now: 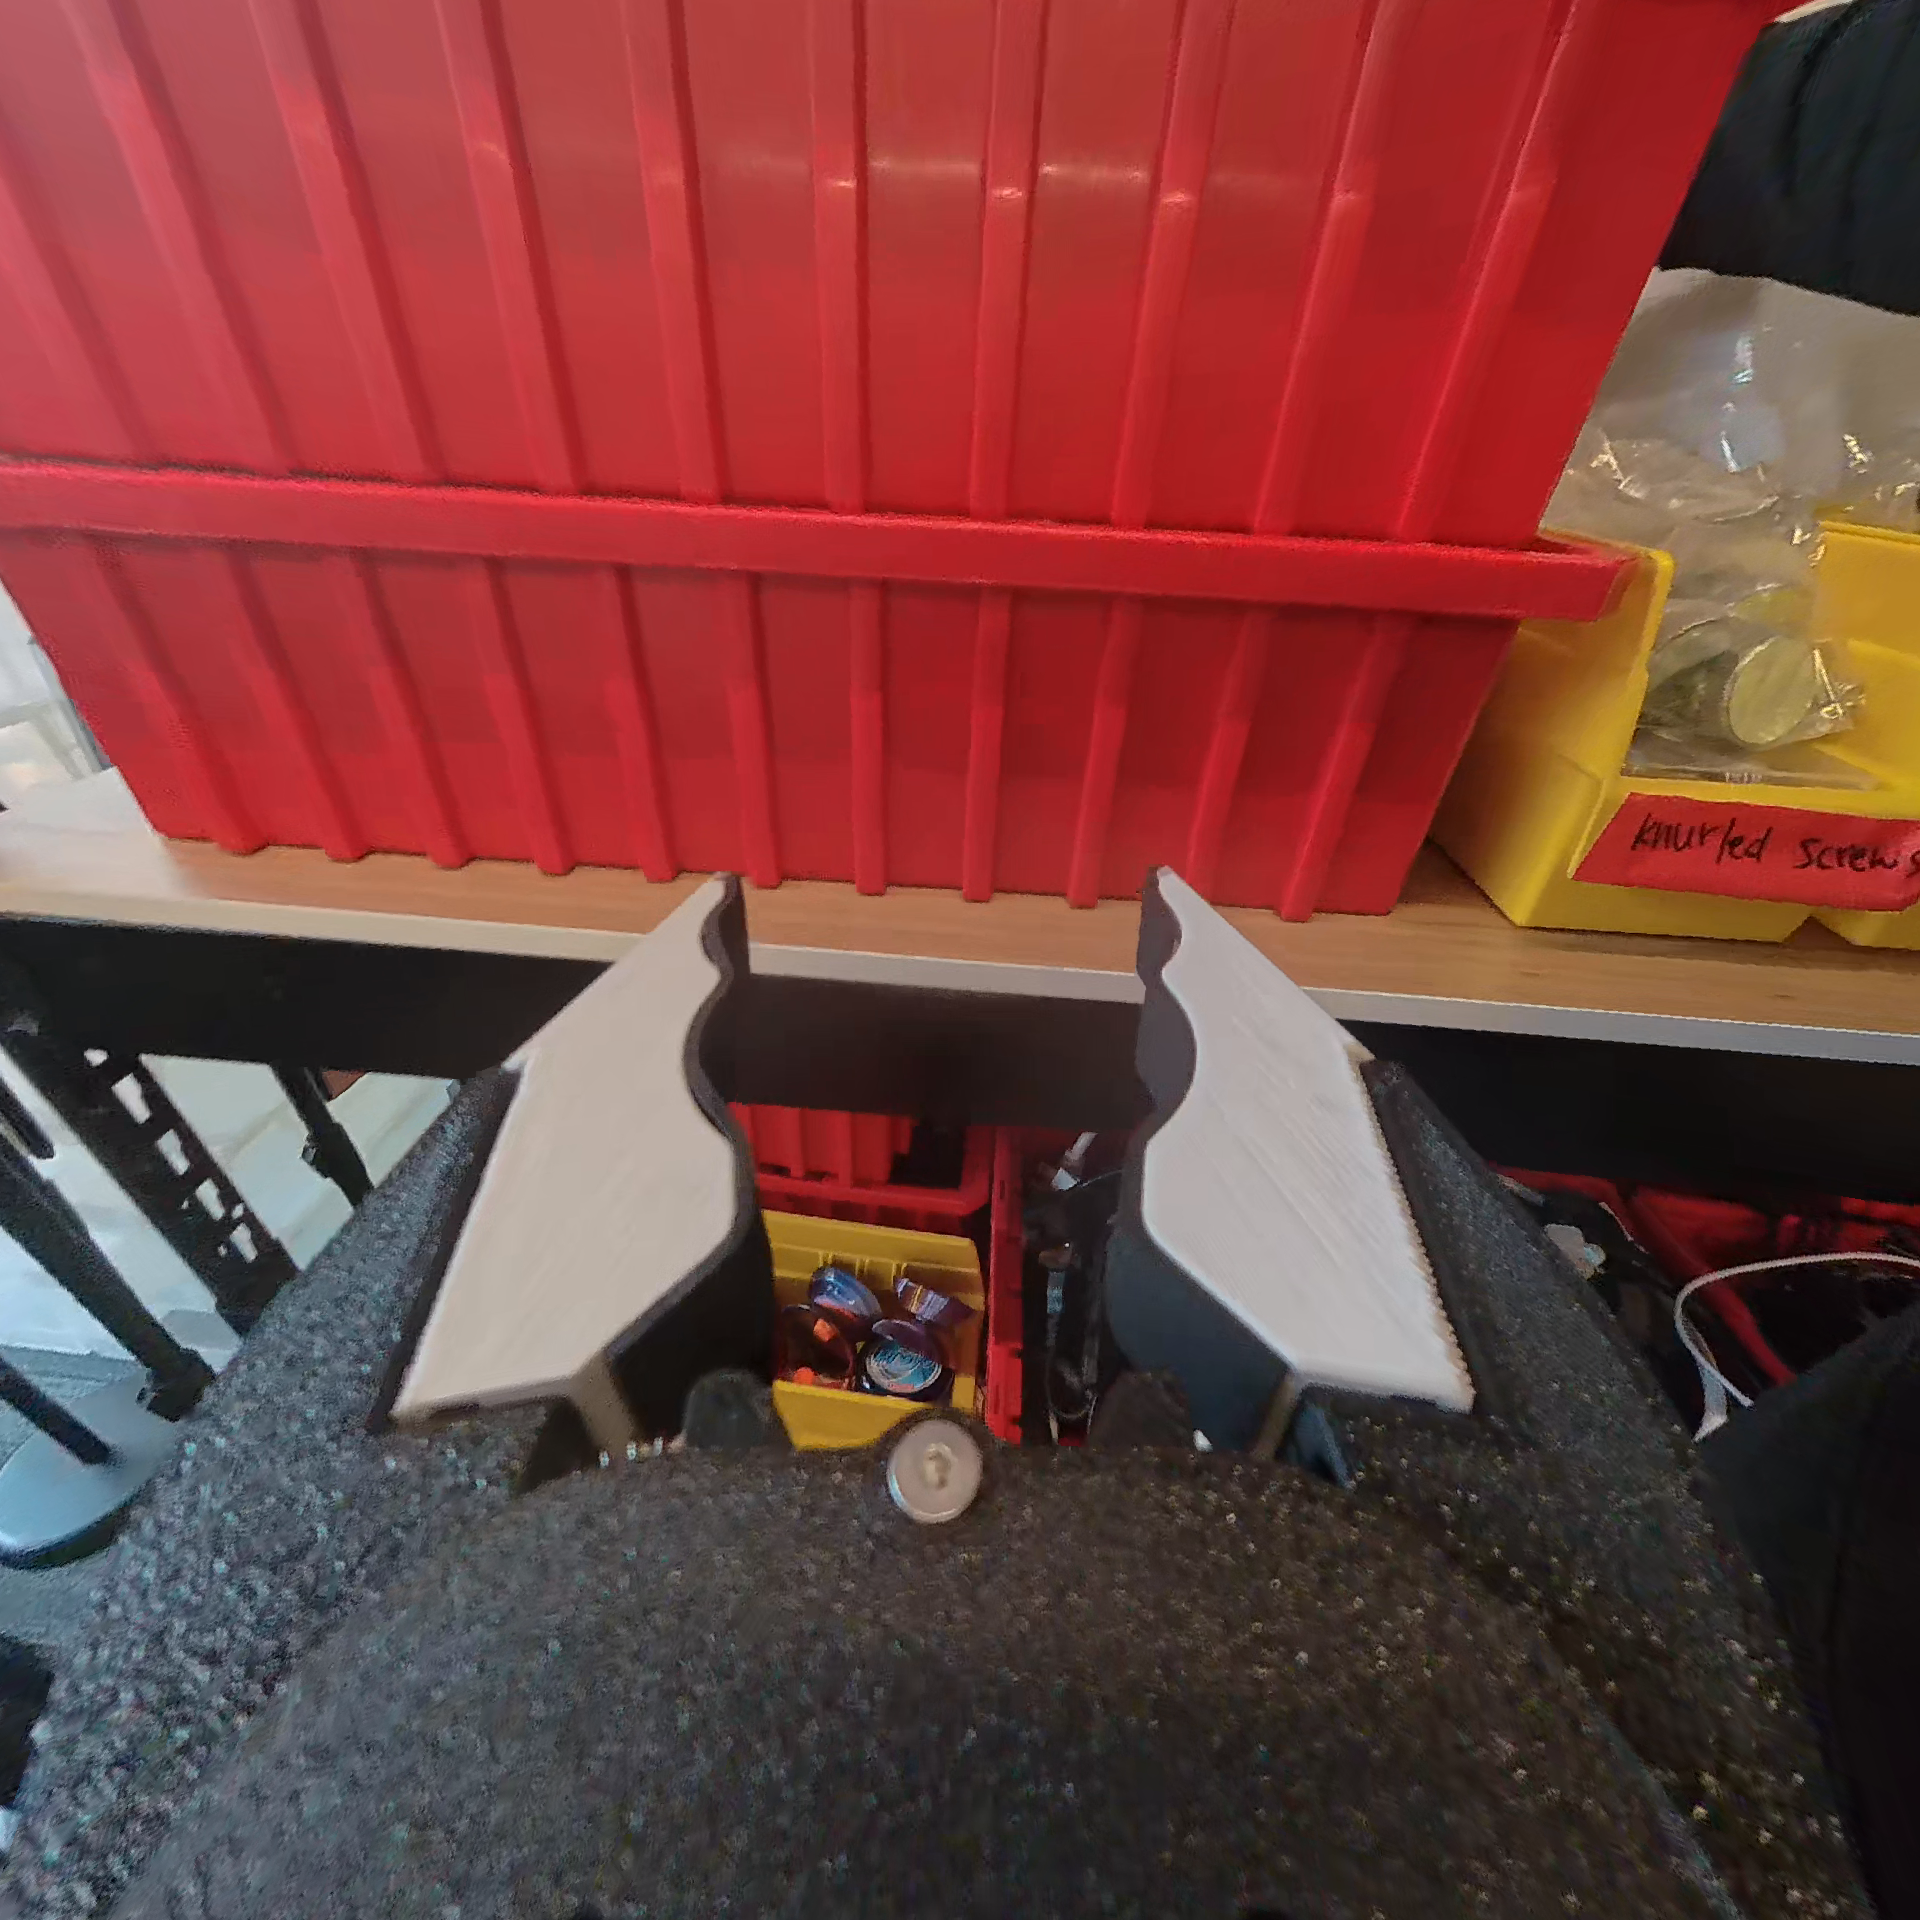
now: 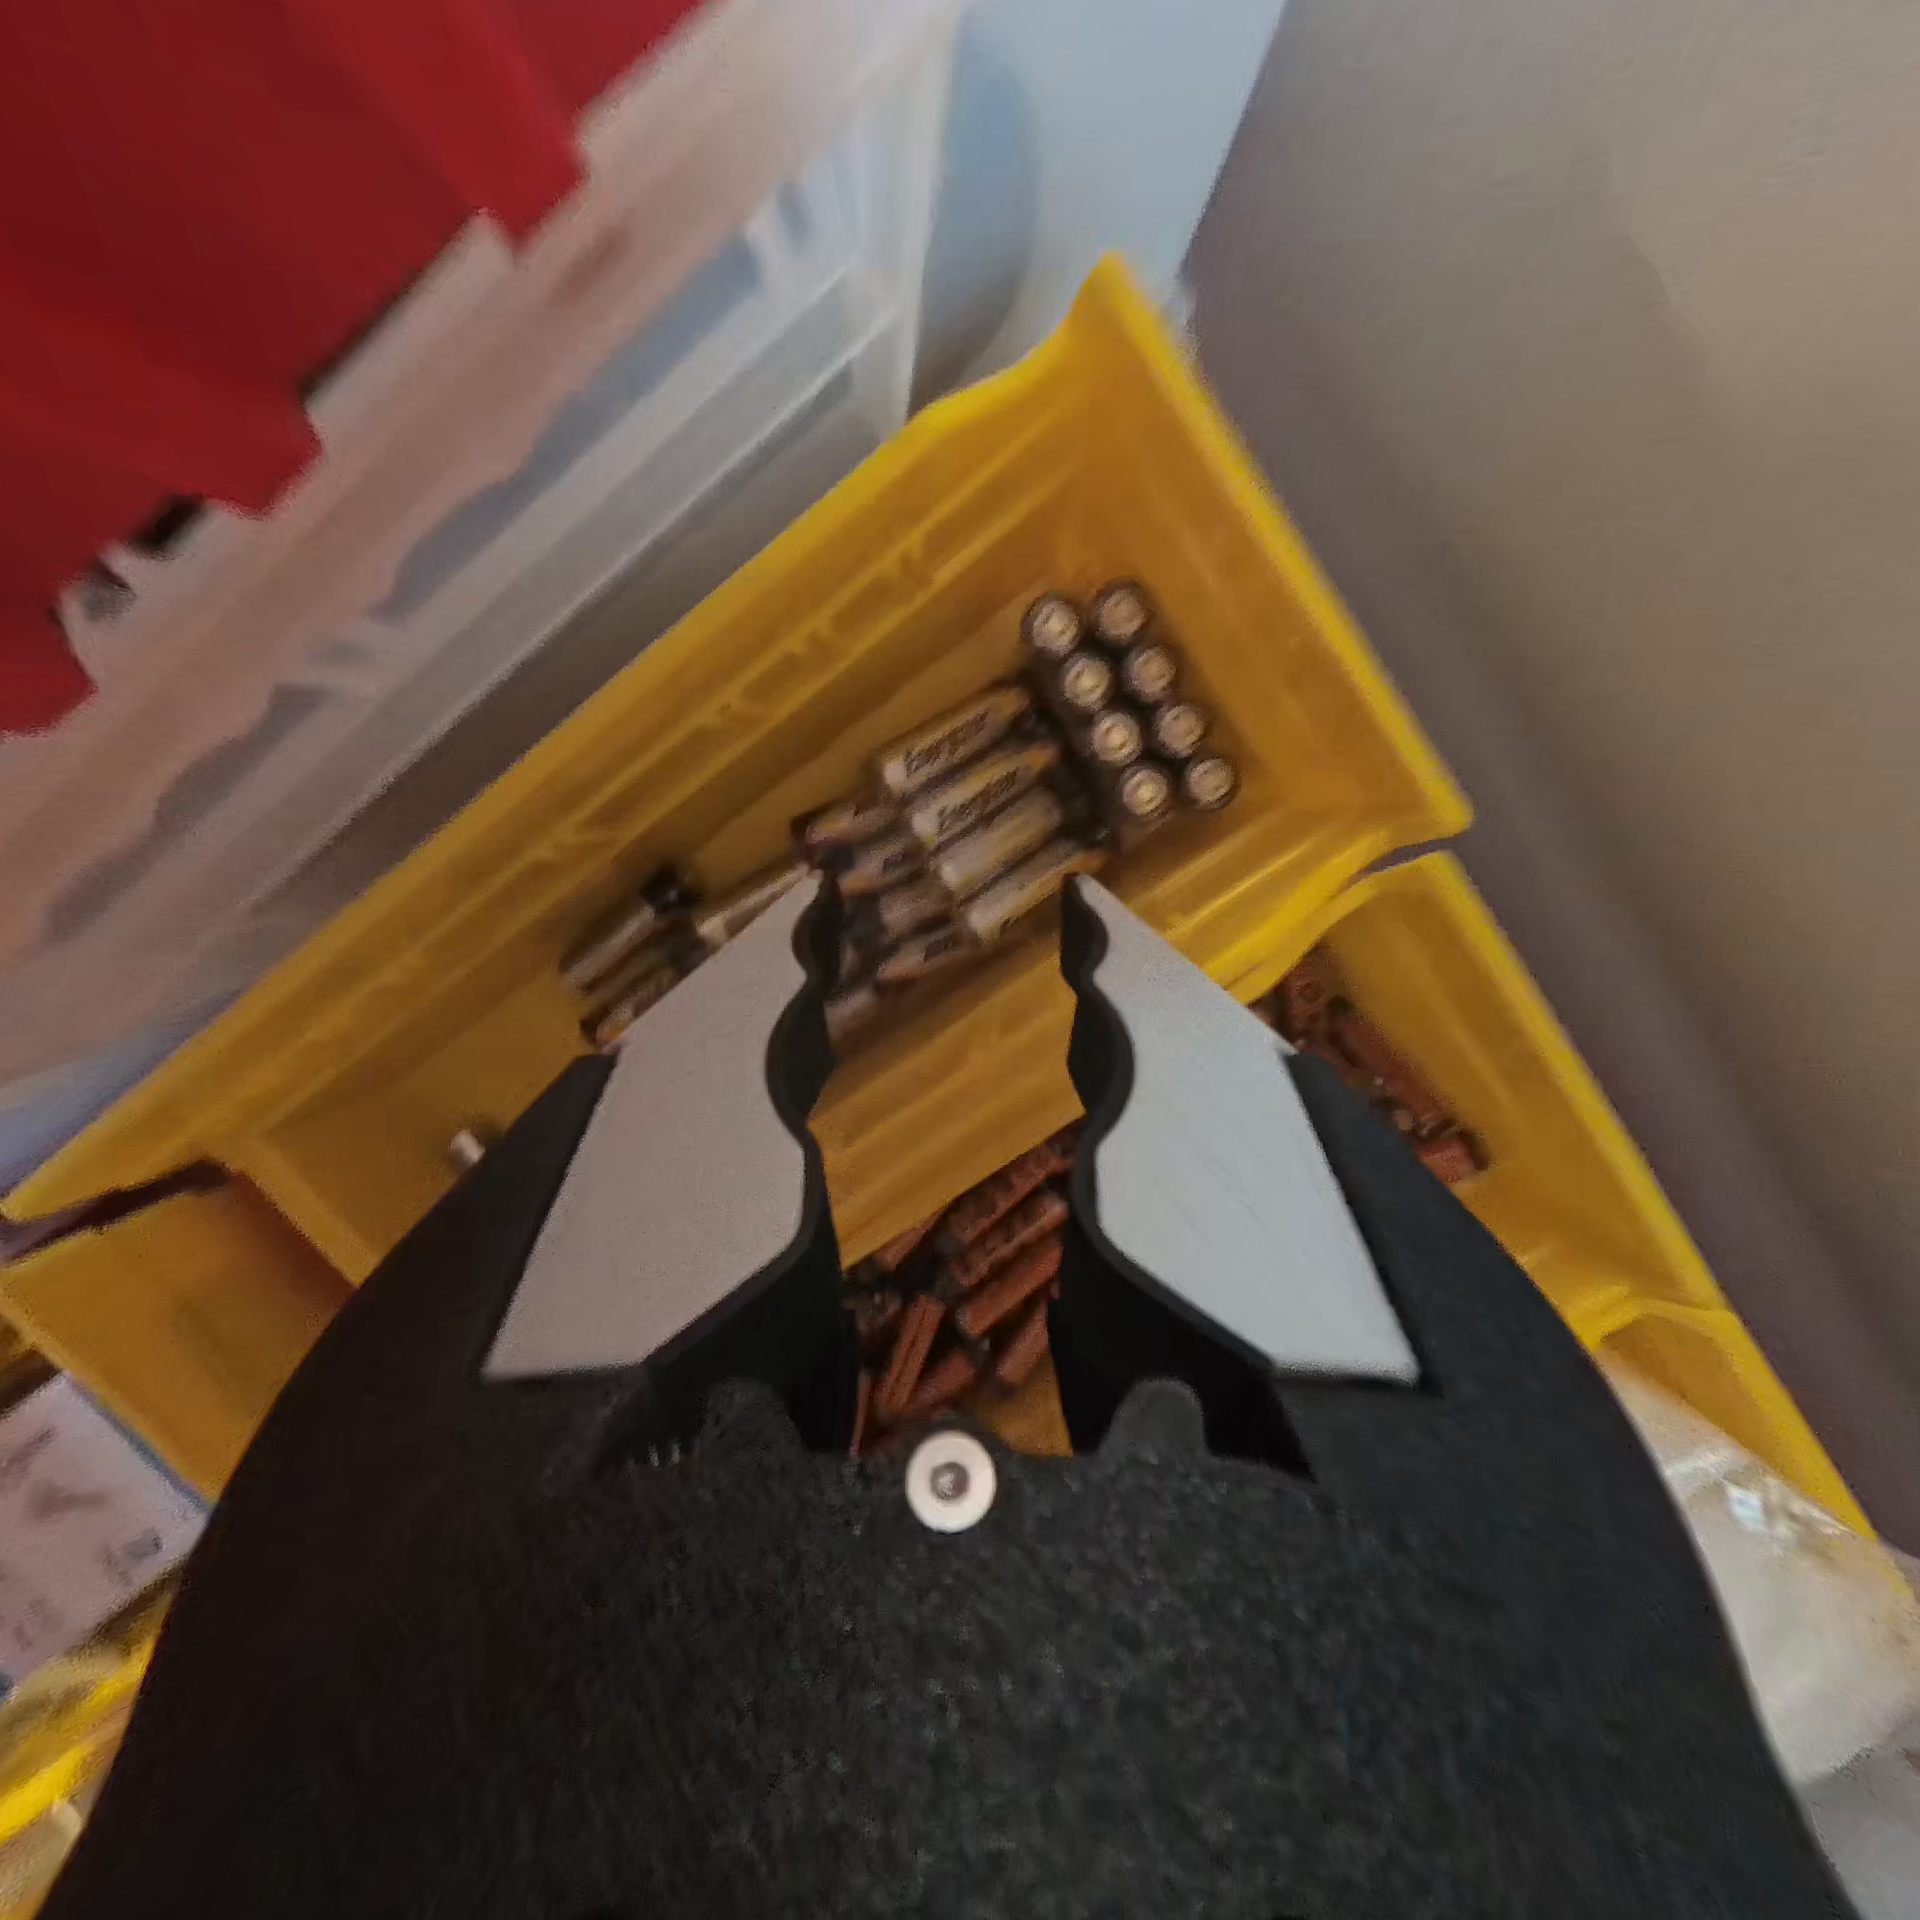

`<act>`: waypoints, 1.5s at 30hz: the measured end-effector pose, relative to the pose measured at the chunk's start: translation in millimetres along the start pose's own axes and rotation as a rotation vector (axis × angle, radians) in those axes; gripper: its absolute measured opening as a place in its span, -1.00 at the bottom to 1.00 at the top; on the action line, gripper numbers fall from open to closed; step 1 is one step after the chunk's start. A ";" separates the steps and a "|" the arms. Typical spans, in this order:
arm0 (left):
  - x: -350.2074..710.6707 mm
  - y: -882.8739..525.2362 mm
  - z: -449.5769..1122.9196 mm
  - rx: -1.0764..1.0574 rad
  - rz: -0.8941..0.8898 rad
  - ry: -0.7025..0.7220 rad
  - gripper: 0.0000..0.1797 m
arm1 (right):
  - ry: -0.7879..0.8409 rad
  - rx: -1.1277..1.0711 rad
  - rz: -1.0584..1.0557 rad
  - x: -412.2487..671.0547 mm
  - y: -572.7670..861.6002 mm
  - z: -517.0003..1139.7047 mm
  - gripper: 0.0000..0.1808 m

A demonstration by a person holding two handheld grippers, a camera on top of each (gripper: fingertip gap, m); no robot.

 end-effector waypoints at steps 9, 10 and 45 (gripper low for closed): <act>1.2 5.8 10.5 -0.029 -0.003 0.021 -0.17 | -0.213 -0.161 -0.103 -7.2 -10.1 25.9 -0.48; 0.1 5.7 11.3 -0.030 -0.007 0.022 -0.17 | -0.199 -0.182 -0.100 -6.8 -9.4 26.8 -0.48; 3.2 -12.1 26.5 -0.194 -0.033 0.070 -0.18 | -0.144 -0.159 -0.068 -73.9 -73.6 -21.8 -0.22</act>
Point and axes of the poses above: each gripper's, where its closed fingertips meet, z out along the fingers, x out of its top, y = z × x across the jaws, the point moved 9 cm from there along -z, back along the fingers, and after that the axes turned 5 degrees about x, right-handed, at the moved point
